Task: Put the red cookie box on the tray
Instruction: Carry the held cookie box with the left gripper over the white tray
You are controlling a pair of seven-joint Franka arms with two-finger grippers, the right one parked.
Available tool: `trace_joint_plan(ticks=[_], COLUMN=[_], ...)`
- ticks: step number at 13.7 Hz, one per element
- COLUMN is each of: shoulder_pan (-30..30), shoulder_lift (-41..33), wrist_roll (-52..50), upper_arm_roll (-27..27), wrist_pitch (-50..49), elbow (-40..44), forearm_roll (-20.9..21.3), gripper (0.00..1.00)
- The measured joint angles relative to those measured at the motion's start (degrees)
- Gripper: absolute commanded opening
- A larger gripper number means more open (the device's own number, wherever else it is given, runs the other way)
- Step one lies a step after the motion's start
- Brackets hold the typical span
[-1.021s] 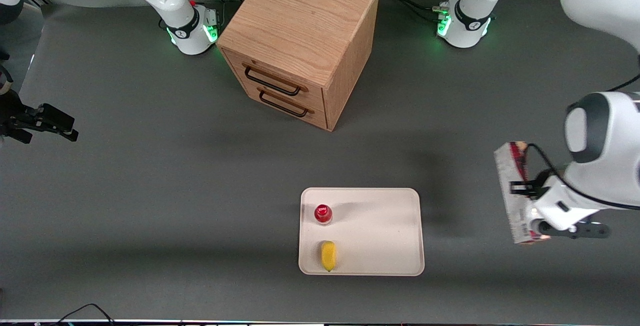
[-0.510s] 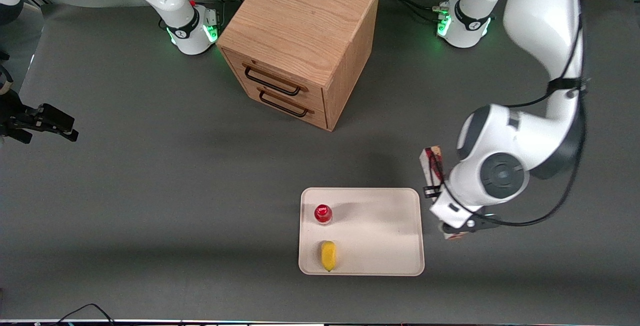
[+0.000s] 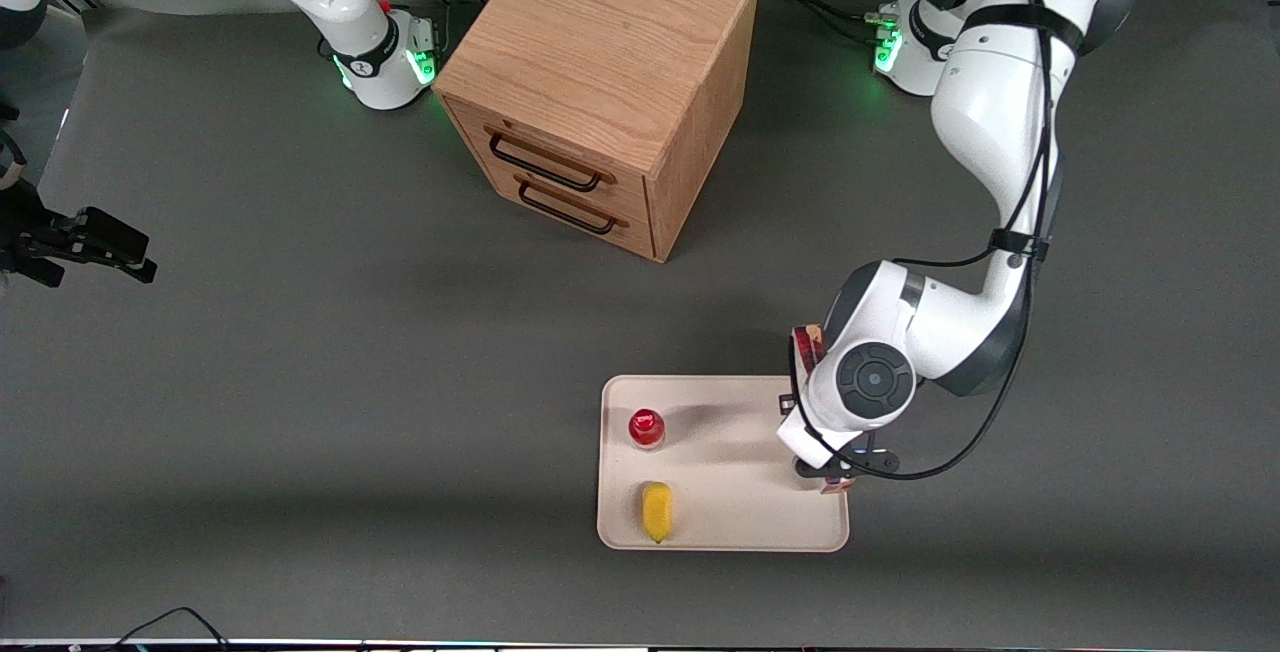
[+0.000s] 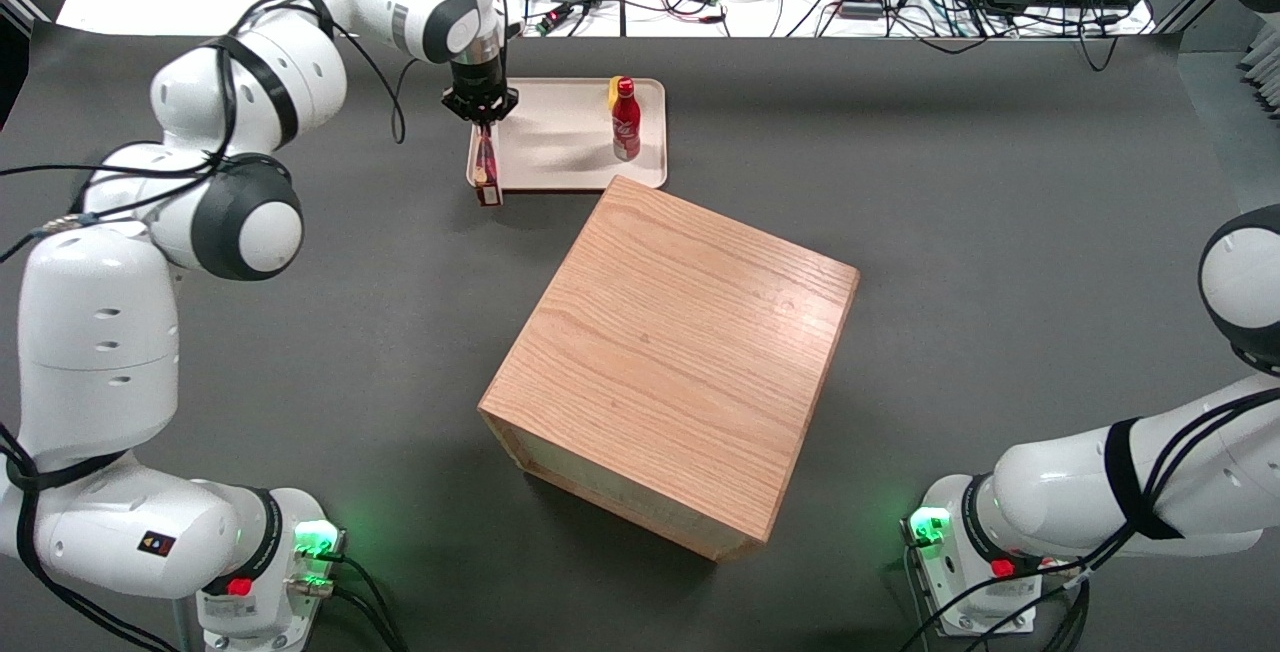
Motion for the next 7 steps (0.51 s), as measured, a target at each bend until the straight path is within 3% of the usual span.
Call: trace_joint_plan(ticks=[7], shoulder_pan=[0.00], shoulder_lift=[5.04], wrist_roll=[3.46], upper_arm_roll=[0.18], wrist_pitch=[3.42], elbow=[6.27], forearm_roll=[0.51], gripper=[0.00])
